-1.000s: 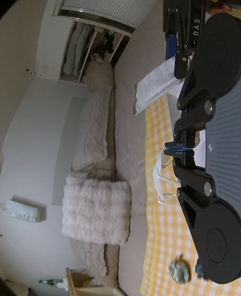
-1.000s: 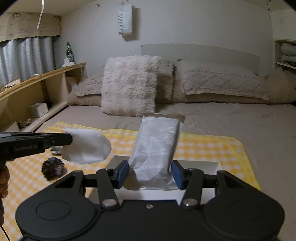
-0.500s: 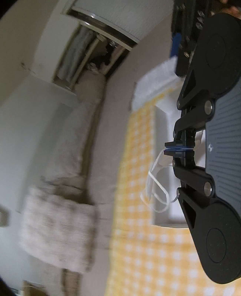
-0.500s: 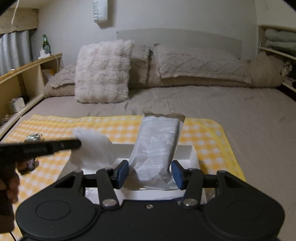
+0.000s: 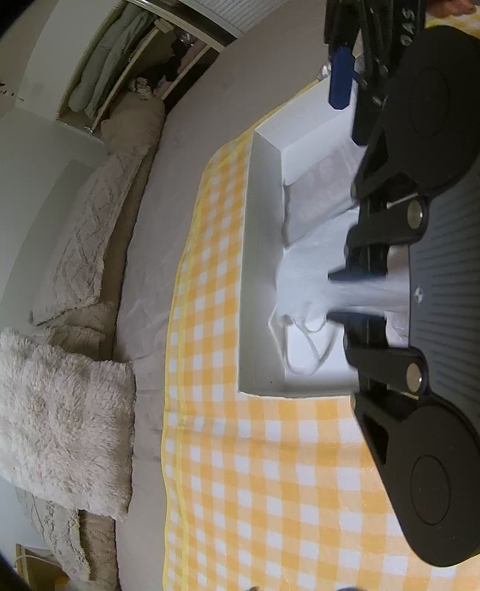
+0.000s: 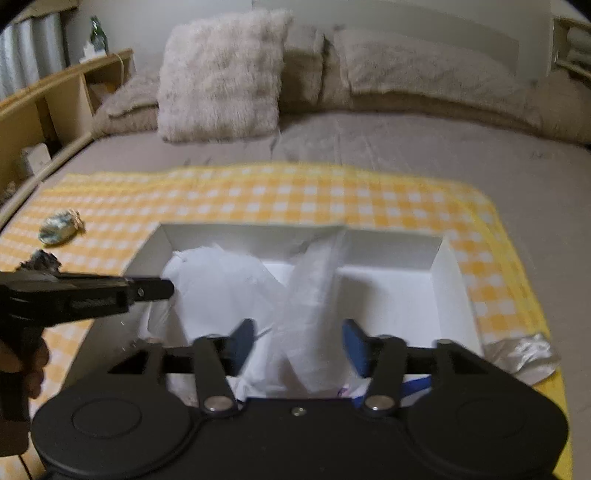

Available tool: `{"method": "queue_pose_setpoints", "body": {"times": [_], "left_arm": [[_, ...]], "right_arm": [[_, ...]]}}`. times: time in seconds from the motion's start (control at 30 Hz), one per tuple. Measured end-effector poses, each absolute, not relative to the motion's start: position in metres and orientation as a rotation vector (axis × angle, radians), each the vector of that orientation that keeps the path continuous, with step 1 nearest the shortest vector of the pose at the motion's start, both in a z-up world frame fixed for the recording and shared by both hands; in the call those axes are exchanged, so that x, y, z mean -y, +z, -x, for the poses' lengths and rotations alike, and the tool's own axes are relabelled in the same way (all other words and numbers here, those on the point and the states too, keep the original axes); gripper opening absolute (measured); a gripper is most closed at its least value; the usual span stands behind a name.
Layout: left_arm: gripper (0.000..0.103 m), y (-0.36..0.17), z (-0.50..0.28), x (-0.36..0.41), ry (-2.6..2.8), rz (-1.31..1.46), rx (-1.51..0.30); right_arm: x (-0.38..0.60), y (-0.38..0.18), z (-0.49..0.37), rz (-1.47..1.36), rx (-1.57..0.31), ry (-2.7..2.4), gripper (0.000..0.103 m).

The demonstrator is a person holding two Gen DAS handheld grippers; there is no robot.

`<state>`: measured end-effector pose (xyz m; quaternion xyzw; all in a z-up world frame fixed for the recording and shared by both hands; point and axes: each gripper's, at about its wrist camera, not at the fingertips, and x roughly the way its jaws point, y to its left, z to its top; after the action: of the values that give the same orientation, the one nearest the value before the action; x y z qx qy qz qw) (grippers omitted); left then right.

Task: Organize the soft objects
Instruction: 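Release the grey packet in the tray with the right tool while the left releases the mask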

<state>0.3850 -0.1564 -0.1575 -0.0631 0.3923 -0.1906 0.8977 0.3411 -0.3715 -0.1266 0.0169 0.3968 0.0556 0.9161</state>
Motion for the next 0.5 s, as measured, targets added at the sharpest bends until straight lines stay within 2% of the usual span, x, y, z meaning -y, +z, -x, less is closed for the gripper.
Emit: {"method": "queue_pose_setpoints", "body": {"times": [0.37,0.5], "left_arm": [[0.053,-0.145,-0.374,0.16,-0.389,0.053,-0.814],[0.056,-0.136,-0.364,0.159,-0.382,0.04,-0.808]], "right_arm": [[0.372,-0.128,-0.333,-0.036,-0.85,0.111,0.066],[0.373,-0.118,-0.325,-0.041,-0.824,0.108,0.066]]}}
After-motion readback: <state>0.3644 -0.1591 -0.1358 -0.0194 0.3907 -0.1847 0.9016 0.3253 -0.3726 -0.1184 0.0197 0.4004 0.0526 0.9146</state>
